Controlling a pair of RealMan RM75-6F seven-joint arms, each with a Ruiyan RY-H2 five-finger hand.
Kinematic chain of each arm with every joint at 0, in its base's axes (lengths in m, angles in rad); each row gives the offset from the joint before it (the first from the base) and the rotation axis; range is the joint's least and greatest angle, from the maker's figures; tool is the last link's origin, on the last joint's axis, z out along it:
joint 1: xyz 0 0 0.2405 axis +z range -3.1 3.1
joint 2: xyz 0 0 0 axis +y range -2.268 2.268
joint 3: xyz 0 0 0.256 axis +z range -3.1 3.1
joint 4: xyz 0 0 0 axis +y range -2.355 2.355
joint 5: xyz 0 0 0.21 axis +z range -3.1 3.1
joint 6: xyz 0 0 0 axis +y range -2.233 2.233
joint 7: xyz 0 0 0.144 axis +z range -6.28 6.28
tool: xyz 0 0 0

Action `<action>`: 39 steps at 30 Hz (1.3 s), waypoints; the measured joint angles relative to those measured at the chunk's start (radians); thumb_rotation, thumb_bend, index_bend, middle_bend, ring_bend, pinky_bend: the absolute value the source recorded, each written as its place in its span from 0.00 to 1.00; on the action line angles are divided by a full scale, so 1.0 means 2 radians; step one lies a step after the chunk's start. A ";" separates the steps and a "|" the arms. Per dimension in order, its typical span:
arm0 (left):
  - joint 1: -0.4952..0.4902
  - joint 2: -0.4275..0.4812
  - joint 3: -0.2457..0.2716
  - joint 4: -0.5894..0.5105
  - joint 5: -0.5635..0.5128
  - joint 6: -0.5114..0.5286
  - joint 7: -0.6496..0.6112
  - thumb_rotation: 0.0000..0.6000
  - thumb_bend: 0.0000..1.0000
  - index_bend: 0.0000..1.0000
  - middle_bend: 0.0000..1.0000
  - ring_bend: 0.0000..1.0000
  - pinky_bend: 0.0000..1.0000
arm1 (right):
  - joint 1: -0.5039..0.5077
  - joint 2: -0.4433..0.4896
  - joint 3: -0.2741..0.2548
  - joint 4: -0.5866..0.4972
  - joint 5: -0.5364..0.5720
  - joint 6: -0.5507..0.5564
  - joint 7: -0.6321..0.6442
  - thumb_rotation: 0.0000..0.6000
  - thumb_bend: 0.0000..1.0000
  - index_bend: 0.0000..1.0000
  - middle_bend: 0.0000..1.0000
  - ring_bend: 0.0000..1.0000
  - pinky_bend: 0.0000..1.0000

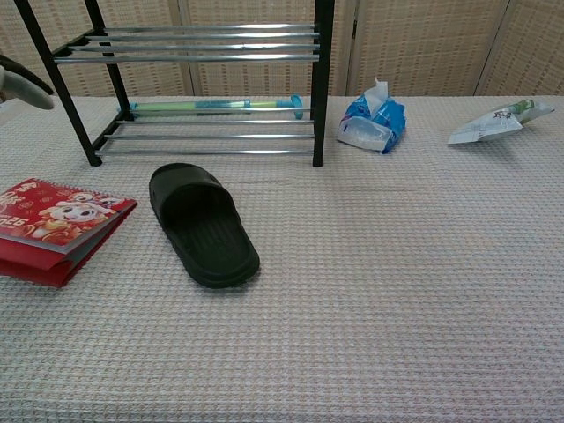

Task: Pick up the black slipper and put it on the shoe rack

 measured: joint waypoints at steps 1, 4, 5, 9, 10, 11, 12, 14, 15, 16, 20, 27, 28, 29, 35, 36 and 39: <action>-0.013 -0.001 0.000 0.005 0.013 -0.008 -0.006 1.00 0.15 0.24 0.19 0.12 0.32 | 0.000 0.000 0.000 -0.001 0.000 0.001 -0.001 1.00 0.38 0.19 0.34 0.22 0.22; -0.056 -0.004 0.000 0.019 0.049 -0.036 -0.026 1.00 0.15 0.23 0.19 0.12 0.31 | -0.002 -0.001 -0.001 0.000 0.002 0.002 0.000 1.00 0.38 0.19 0.34 0.22 0.22; -0.068 -0.006 0.000 0.023 0.057 -0.046 -0.030 1.00 0.15 0.22 0.19 0.12 0.31 | -0.003 -0.001 -0.001 0.000 0.003 0.003 0.000 1.00 0.38 0.19 0.34 0.22 0.22; -0.118 -0.011 0.000 0.035 0.081 -0.098 -0.035 1.00 0.15 0.19 0.19 0.12 0.31 | -0.006 0.000 -0.002 -0.001 0.003 0.008 -0.002 1.00 0.38 0.19 0.34 0.22 0.22; -0.129 -0.013 -0.001 0.037 0.085 -0.109 -0.035 1.00 0.15 0.19 0.19 0.12 0.31 | -0.007 0.001 -0.002 -0.002 0.003 0.010 -0.003 1.00 0.38 0.19 0.34 0.22 0.22; -0.140 -0.015 -0.001 0.039 0.089 -0.120 -0.034 1.00 0.15 0.19 0.19 0.12 0.30 | -0.008 0.001 -0.003 -0.003 0.003 0.011 -0.004 1.00 0.38 0.19 0.34 0.22 0.22; -0.154 -0.018 -0.001 0.041 0.094 -0.135 -0.032 1.00 0.15 0.19 0.19 0.12 0.30 | -0.009 0.002 -0.003 -0.004 0.003 0.013 -0.005 1.00 0.38 0.19 0.34 0.22 0.22; -0.175 -0.023 -0.002 0.045 0.102 -0.155 -0.026 1.00 0.15 0.19 0.19 0.12 0.30 | -0.011 0.002 -0.003 -0.005 0.004 0.015 -0.005 1.00 0.38 0.19 0.34 0.22 0.22; -0.187 -0.026 -0.002 0.047 0.106 -0.168 -0.021 1.00 0.15 0.19 0.19 0.12 0.30 | -0.012 0.001 -0.003 -0.005 0.004 0.016 -0.005 1.00 0.38 0.19 0.34 0.22 0.22; -0.195 -0.029 -0.003 0.048 0.109 -0.177 -0.016 1.00 0.15 0.18 0.19 0.12 0.30 | -0.013 0.000 -0.003 -0.004 0.004 0.017 -0.004 1.00 0.38 0.19 0.34 0.22 0.22; -0.223 -0.035 -0.003 0.049 0.112 -0.220 0.001 1.00 0.15 0.16 0.19 0.12 0.30 | -0.015 -0.005 -0.005 0.000 0.005 0.019 -0.001 1.00 0.38 0.19 0.34 0.23 0.22; -0.268 -0.048 -0.010 0.041 0.087 -0.299 0.038 1.00 0.15 0.12 0.18 0.12 0.28 | -0.016 -0.010 -0.004 0.008 0.011 0.018 0.004 1.00 0.38 0.19 0.35 0.23 0.22; -0.272 -0.050 -0.012 0.040 0.080 -0.308 0.043 1.00 0.15 0.12 0.18 0.12 0.28 | -0.016 -0.011 -0.003 0.010 0.012 0.018 0.005 1.00 0.38 0.19 0.35 0.23 0.22; -0.275 -0.051 -0.014 0.039 0.073 -0.317 0.049 1.00 0.15 0.12 0.18 0.12 0.28 | -0.016 -0.011 -0.003 0.011 0.012 0.018 0.006 1.00 0.38 0.20 0.35 0.23 0.22; -0.295 -0.066 -0.024 0.040 0.038 -0.366 0.103 1.00 0.15 0.12 0.16 0.12 0.28 | -0.016 -0.014 -0.003 0.017 0.014 0.016 0.012 1.00 0.38 0.20 0.35 0.24 0.22; -0.298 -0.070 -0.026 0.041 0.032 -0.375 0.115 1.00 0.15 0.12 0.16 0.12 0.28 | -0.016 -0.014 -0.003 0.018 0.014 0.016 0.013 1.00 0.38 0.20 0.35 0.24 0.22; -0.308 -0.082 -0.029 0.048 0.014 -0.396 0.137 1.00 0.15 0.12 0.16 0.12 0.28 | -0.017 -0.015 -0.003 0.022 0.016 0.016 0.016 1.00 0.38 0.20 0.35 0.24 0.22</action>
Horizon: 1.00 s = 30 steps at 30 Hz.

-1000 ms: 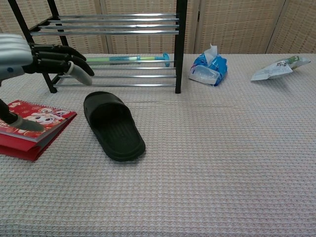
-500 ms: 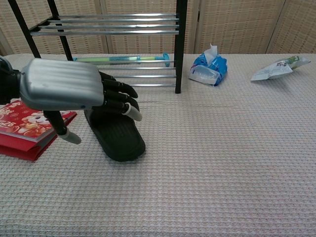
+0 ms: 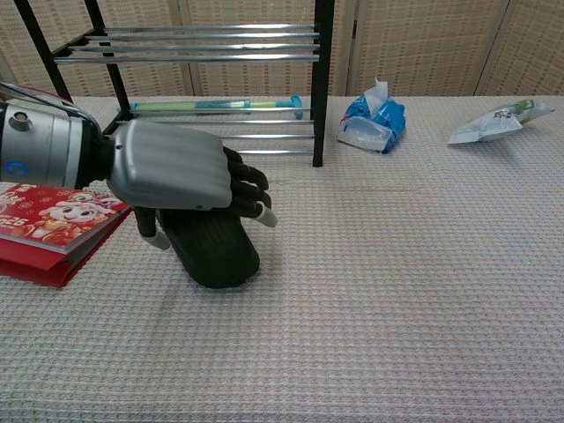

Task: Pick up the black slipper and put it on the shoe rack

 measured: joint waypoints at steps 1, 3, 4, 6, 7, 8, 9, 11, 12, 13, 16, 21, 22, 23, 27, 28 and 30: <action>-0.003 -0.004 -0.001 0.003 -0.004 -0.005 0.005 1.00 0.15 0.12 0.16 0.12 0.28 | -0.001 0.000 0.000 0.001 0.001 0.000 0.001 1.00 0.38 0.20 0.35 0.24 0.22; -0.009 -0.010 -0.002 0.009 -0.011 -0.014 0.016 1.00 0.15 0.12 0.16 0.12 0.28 | -0.001 -0.001 0.000 0.003 0.002 0.000 0.002 1.00 0.38 0.20 0.35 0.24 0.22; -0.011 -0.013 -0.002 0.011 -0.016 -0.017 0.018 1.00 0.15 0.12 0.16 0.12 0.28 | -0.002 -0.001 0.000 0.004 0.002 0.001 0.003 1.00 0.38 0.20 0.35 0.24 0.22; -0.016 -0.022 -0.004 0.018 -0.028 -0.026 0.022 1.00 0.15 0.12 0.16 0.12 0.28 | -0.003 -0.002 0.000 0.006 0.004 0.001 0.005 1.00 0.38 0.20 0.35 0.24 0.22; -0.019 -0.025 -0.004 0.022 -0.033 -0.030 0.025 1.00 0.15 0.12 0.16 0.12 0.28 | -0.003 -0.003 0.000 0.007 0.004 0.001 0.007 1.00 0.38 0.20 0.35 0.24 0.22; -0.021 -0.028 -0.004 0.026 -0.036 -0.034 0.028 1.00 0.15 0.12 0.16 0.12 0.28 | -0.004 -0.003 0.000 0.008 0.004 0.001 0.007 1.00 0.38 0.20 0.35 0.24 0.22; -0.024 -0.032 -0.003 0.029 -0.041 -0.039 0.033 1.00 0.15 0.12 0.16 0.12 0.28 | -0.004 -0.003 -0.001 0.009 0.005 0.001 0.008 1.00 0.38 0.20 0.35 0.24 0.22; -0.027 -0.034 0.001 0.031 -0.046 -0.043 0.037 1.00 0.15 0.12 0.16 0.12 0.28 | -0.005 -0.004 -0.001 0.011 0.006 0.001 0.009 1.00 0.38 0.20 0.35 0.24 0.22; -0.029 -0.035 0.004 0.032 -0.049 -0.045 0.039 1.00 0.15 0.13 0.16 0.12 0.28 | -0.005 -0.004 -0.001 0.011 0.006 0.001 0.010 1.00 0.38 0.20 0.35 0.24 0.22; -0.029 -0.036 0.006 0.033 -0.051 -0.045 0.039 1.00 0.15 0.13 0.16 0.12 0.28 | -0.005 -0.005 -0.001 0.012 0.007 0.000 0.011 1.00 0.38 0.20 0.35 0.24 0.22; -0.031 -0.038 0.013 0.034 -0.053 -0.044 0.040 1.00 0.15 0.14 0.16 0.12 0.28 | -0.006 -0.006 -0.001 0.014 0.008 0.000 0.012 1.00 0.38 0.20 0.35 0.24 0.22; -0.037 -0.047 0.022 0.043 -0.056 -0.042 0.039 1.00 0.15 0.19 0.16 0.13 0.28 | -0.006 -0.007 -0.001 0.015 0.008 0.000 0.012 1.00 0.38 0.20 0.35 0.24 0.22; -0.038 -0.047 0.023 0.044 -0.056 -0.041 0.038 1.00 0.15 0.20 0.16 0.13 0.28 | -0.006 -0.007 -0.001 0.015 0.008 -0.001 0.012 1.00 0.38 0.20 0.35 0.24 0.22; -0.039 -0.048 0.025 0.045 -0.057 -0.039 0.036 1.00 0.15 0.20 0.16 0.13 0.28 | -0.007 -0.007 -0.001 0.015 0.009 -0.001 0.012 1.00 0.38 0.20 0.35 0.24 0.22; -0.044 -0.051 0.033 0.051 -0.055 -0.034 0.030 1.00 0.15 0.22 0.16 0.15 0.28 | -0.008 -0.007 -0.001 0.015 0.011 -0.001 0.012 1.00 0.38 0.20 0.35 0.24 0.22; -0.045 -0.052 0.034 0.052 -0.055 -0.033 0.029 1.00 0.15 0.24 0.18 0.18 0.28 | -0.008 -0.007 -0.001 0.016 0.011 -0.002 0.012 1.00 0.38 0.20 0.35 0.24 0.22; -0.047 -0.055 0.039 0.055 -0.052 -0.029 0.026 1.00 0.15 0.27 0.21 0.24 0.28 | -0.008 -0.008 -0.001 0.016 0.012 -0.002 0.012 1.00 0.38 0.20 0.35 0.24 0.22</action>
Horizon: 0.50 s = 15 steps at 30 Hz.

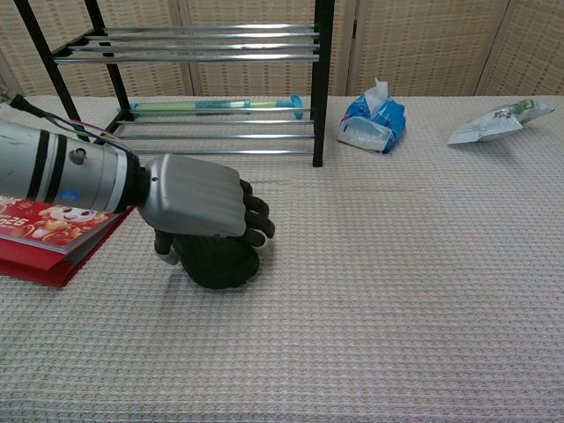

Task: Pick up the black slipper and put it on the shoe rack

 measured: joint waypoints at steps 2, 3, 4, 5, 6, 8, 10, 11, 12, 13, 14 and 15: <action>-0.002 -0.003 0.004 0.003 0.003 0.003 -0.004 1.00 0.15 0.31 0.24 0.26 0.28 | 0.000 0.000 0.000 0.000 0.001 0.000 0.000 1.00 0.38 0.20 0.35 0.24 0.22; -0.003 -0.006 0.007 0.006 0.005 0.006 -0.007 1.00 0.15 0.32 0.24 0.26 0.28 | 0.000 0.000 0.000 0.000 0.001 0.000 0.000 1.00 0.38 0.20 0.35 0.24 0.22; -0.004 -0.008 0.009 0.008 0.006 0.007 -0.008 1.00 0.15 0.34 0.25 0.26 0.28 | 0.000 0.000 0.001 -0.001 0.001 0.000 0.000 1.00 0.38 0.20 0.35 0.24 0.22; -0.005 -0.009 0.011 0.010 0.008 0.010 -0.010 1.00 0.15 0.36 0.27 0.28 0.28 | -0.001 0.001 0.001 -0.001 0.001 0.001 -0.001 1.00 0.38 0.20 0.35 0.24 0.22; -0.006 -0.011 0.013 0.012 0.010 0.013 -0.012 1.00 0.15 0.38 0.29 0.29 0.29 | -0.001 0.001 0.001 -0.001 0.001 0.001 -0.001 1.00 0.38 0.20 0.35 0.24 0.22; -0.007 -0.014 0.016 0.016 0.013 0.020 -0.017 1.00 0.15 0.43 0.33 0.33 0.34 | -0.002 0.002 0.001 -0.002 0.002 0.002 -0.002 1.00 0.38 0.20 0.35 0.24 0.22; -0.008 -0.017 0.019 0.020 0.017 0.026 -0.026 1.00 0.15 0.48 0.39 0.37 0.42 | -0.003 0.002 0.001 -0.003 0.002 0.002 -0.003 1.00 0.38 0.20 0.35 0.24 0.22; -0.009 -0.019 0.021 0.022 0.018 0.029 -0.031 1.00 0.15 0.51 0.43 0.40 0.46 | -0.003 0.002 0.001 -0.003 0.002 0.002 -0.004 1.00 0.38 0.20 0.35 0.24 0.22; -0.010 -0.020 0.024 0.025 0.021 0.034 -0.038 1.00 0.16 0.54 0.47 0.43 0.51 | -0.003 0.002 0.001 -0.004 0.002 0.002 -0.004 1.00 0.38 0.20 0.35 0.24 0.22; -0.011 -0.020 0.026 0.027 0.023 0.038 -0.042 1.00 0.16 0.56 0.49 0.44 0.52 | -0.004 0.002 0.001 -0.004 0.003 0.002 -0.004 1.00 0.38 0.20 0.35 0.24 0.22; -0.011 -0.021 0.028 0.029 0.026 0.043 -0.047 1.00 0.17 0.59 0.52 0.47 0.55 | -0.004 0.002 0.001 -0.004 0.003 0.003 -0.005 1.00 0.38 0.20 0.35 0.24 0.22; -0.012 -0.021 0.030 0.031 0.029 0.051 -0.053 1.00 0.17 0.60 0.54 0.48 0.57 | -0.004 0.002 0.001 -0.005 0.003 0.003 -0.005 1.00 0.38 0.20 0.35 0.24 0.22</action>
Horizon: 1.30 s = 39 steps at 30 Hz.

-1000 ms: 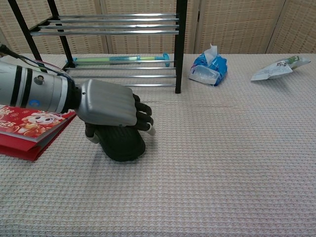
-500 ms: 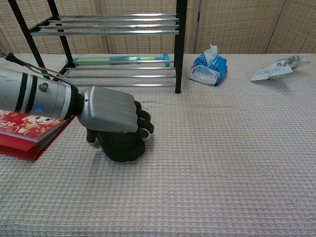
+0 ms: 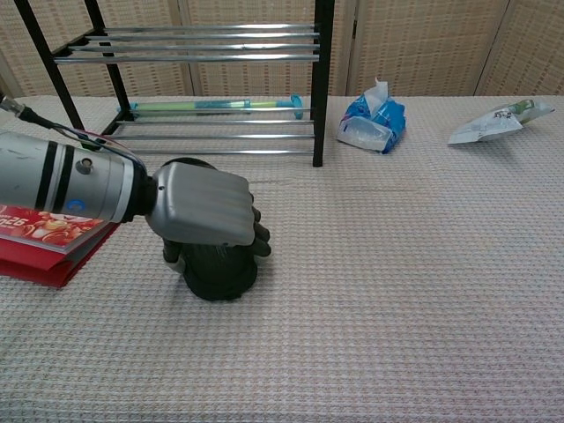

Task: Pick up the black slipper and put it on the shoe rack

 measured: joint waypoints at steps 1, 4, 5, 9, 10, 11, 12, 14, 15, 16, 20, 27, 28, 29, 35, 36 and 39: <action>0.000 0.000 0.002 0.002 0.003 0.005 -0.005 1.00 0.17 0.61 0.55 0.49 0.58 | 0.000 0.000 0.000 0.000 0.000 0.000 0.000 1.00 0.38 0.20 0.35 0.24 0.22; -0.001 0.004 0.008 0.004 0.010 0.021 -0.014 1.00 0.18 0.64 0.58 0.51 0.60 | 0.000 0.000 0.001 -0.002 -0.001 0.001 -0.002 1.00 0.38 0.20 0.35 0.24 0.22; -0.001 0.007 0.009 0.004 0.011 0.025 -0.014 1.00 0.19 0.65 0.58 0.51 0.60 | 0.000 0.000 0.001 -0.002 -0.002 0.001 -0.002 1.00 0.38 0.20 0.35 0.24 0.22; 0.003 0.023 0.012 -0.007 0.015 0.042 -0.005 1.00 0.19 0.65 0.59 0.52 0.62 | 0.000 0.000 0.000 -0.005 -0.004 0.003 -0.005 1.00 0.38 0.20 0.35 0.25 0.22; 0.004 0.027 0.012 -0.011 0.015 0.046 -0.002 1.00 0.19 0.65 0.59 0.52 0.62 | 0.000 0.000 0.000 -0.006 -0.005 0.003 -0.005 1.00 0.38 0.20 0.35 0.25 0.22; 0.006 0.032 0.012 -0.015 0.015 0.049 0.002 1.00 0.19 0.65 0.59 0.52 0.62 | -0.001 0.000 0.000 -0.007 -0.005 0.004 -0.006 1.00 0.38 0.20 0.35 0.25 0.22; 0.008 0.038 0.011 -0.022 0.014 0.052 0.007 1.00 0.19 0.65 0.59 0.52 0.62 | -0.001 0.001 0.000 -0.007 -0.006 0.004 -0.006 1.00 0.38 0.20 0.35 0.25 0.22; 0.012 0.047 0.009 -0.030 0.012 0.057 0.016 1.00 0.19 0.66 0.60 0.53 0.62 | -0.002 0.001 0.000 -0.009 -0.007 0.007 -0.007 1.00 0.38 0.20 0.35 0.25 0.22; 0.014 0.052 0.008 -0.036 0.011 0.062 0.023 1.00 0.19 0.66 0.60 0.53 0.62 | -0.002 0.001 0.001 -0.009 -0.007 0.008 -0.008 1.00 0.38 0.20 0.35 0.25 0.22; 0.017 0.057 0.007 -0.040 0.010 0.065 0.028 1.00 0.19 0.66 0.60 0.53 0.62 | -0.003 0.002 0.001 -0.010 -0.008 0.009 -0.009 1.00 0.38 0.20 0.35 0.25 0.22; 0.022 0.071 -0.002 -0.056 0.003 0.073 0.043 1.00 0.19 0.66 0.60 0.53 0.62 | -0.004 0.003 0.000 -0.012 -0.010 0.012 -0.010 1.00 0.38 0.20 0.35 0.25 0.22; 0.009 0.066 -0.011 -0.035 -0.002 0.055 0.044 1.00 0.19 0.66 0.60 0.53 0.62 | -0.007 0.002 -0.001 -0.012 -0.010 0.014 -0.010 1.00 0.38 0.20 0.35 0.25 0.22; 0.006 0.064 -0.011 -0.029 -0.002 0.053 0.043 1.00 0.19 0.66 0.60 0.53 0.62 | -0.008 0.002 -0.001 -0.012 -0.010 0.015 -0.010 1.00 0.38 0.20 0.35 0.25 0.22; 0.003 0.062 -0.012 -0.023 -0.001 0.051 0.041 1.00 0.19 0.66 0.60 0.53 0.62 | -0.009 0.002 -0.001 -0.012 -0.009 0.016 -0.010 1.00 0.38 0.20 0.35 0.25 0.22; -0.020 0.038 -0.012 0.026 0.008 0.036 0.018 1.00 0.19 0.65 0.60 0.53 0.62 | -0.014 -0.002 -0.001 -0.008 -0.006 0.020 -0.009 1.00 0.38 0.20 0.35 0.25 0.22; -0.025 0.032 -0.011 0.037 0.010 0.033 0.012 1.00 0.19 0.65 0.60 0.53 0.62 | -0.014 -0.002 -0.002 -0.008 -0.005 0.020 -0.010 1.00 0.38 0.20 0.35 0.25 0.22; -0.035 0.019 -0.008 0.065 0.015 0.029 -0.004 1.00 0.19 0.65 0.60 0.53 0.62 | -0.015 -0.002 -0.002 -0.008 -0.002 0.018 -0.012 1.00 0.38 0.20 0.35 0.25 0.22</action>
